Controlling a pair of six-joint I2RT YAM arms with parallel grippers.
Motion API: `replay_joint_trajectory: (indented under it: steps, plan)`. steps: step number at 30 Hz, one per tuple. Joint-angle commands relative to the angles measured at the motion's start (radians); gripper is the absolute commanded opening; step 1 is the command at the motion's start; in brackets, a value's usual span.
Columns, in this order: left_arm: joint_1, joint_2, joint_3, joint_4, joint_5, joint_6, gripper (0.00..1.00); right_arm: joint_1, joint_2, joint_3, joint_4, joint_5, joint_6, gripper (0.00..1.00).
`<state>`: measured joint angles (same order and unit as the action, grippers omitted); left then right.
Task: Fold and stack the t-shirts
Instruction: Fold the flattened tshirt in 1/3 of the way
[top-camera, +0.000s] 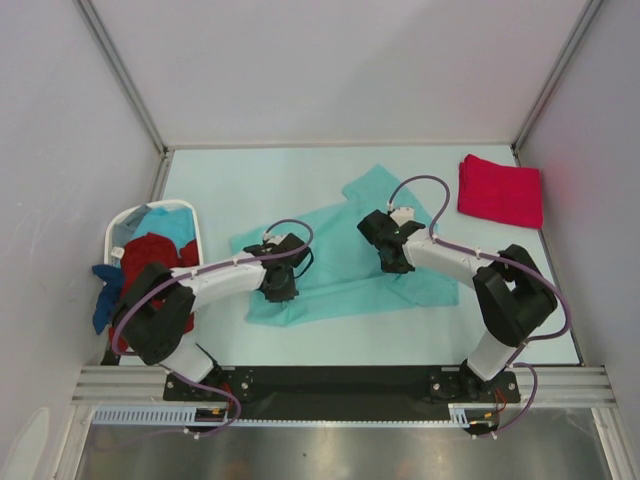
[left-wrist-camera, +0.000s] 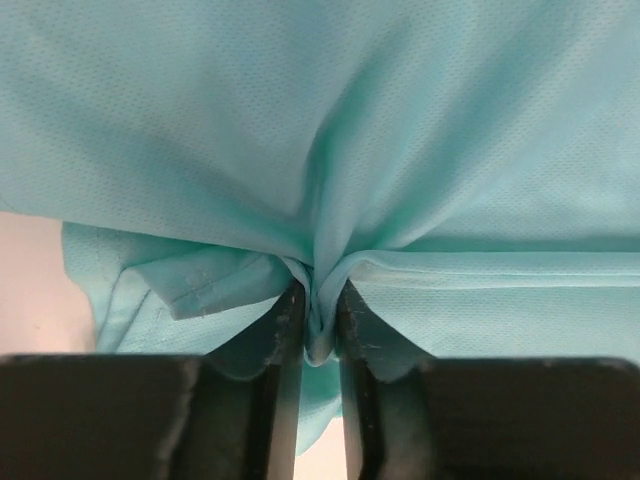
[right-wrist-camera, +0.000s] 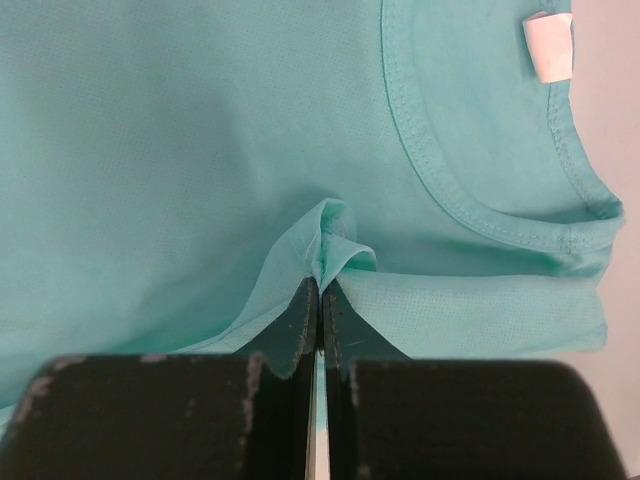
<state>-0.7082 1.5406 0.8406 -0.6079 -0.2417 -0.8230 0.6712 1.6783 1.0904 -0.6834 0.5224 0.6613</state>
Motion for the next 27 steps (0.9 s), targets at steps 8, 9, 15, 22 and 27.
replay_joint_trajectory:
  steps: [8, 9, 15, 22, 27]
  plan:
    - [-0.062, -0.109, 0.071, -0.133, -0.102, -0.007, 0.90, 0.004, -0.058, 0.017, -0.018, 0.037, -0.005, 0.00]
    - [-0.068, -0.115, 0.075, -0.138, -0.108, -0.011, 0.93, 0.004, -0.060, 0.003, -0.018, 0.036, -0.005, 0.00]
    - [-0.077, -0.094, 0.075, -0.148, -0.093, -0.021, 0.98, 0.005, -0.068, -0.035, -0.005, 0.028, 0.006, 0.00]
    - [-0.089, -0.085, 0.009, -0.156, -0.064, -0.080, 0.90, 0.004, -0.080, -0.056, -0.004, 0.034, -0.002, 0.00]
    - [-0.091, -0.146, -0.050, -0.177, -0.051, -0.122, 0.90, -0.002, -0.088, -0.086, 0.010, 0.027, -0.005, 0.00]
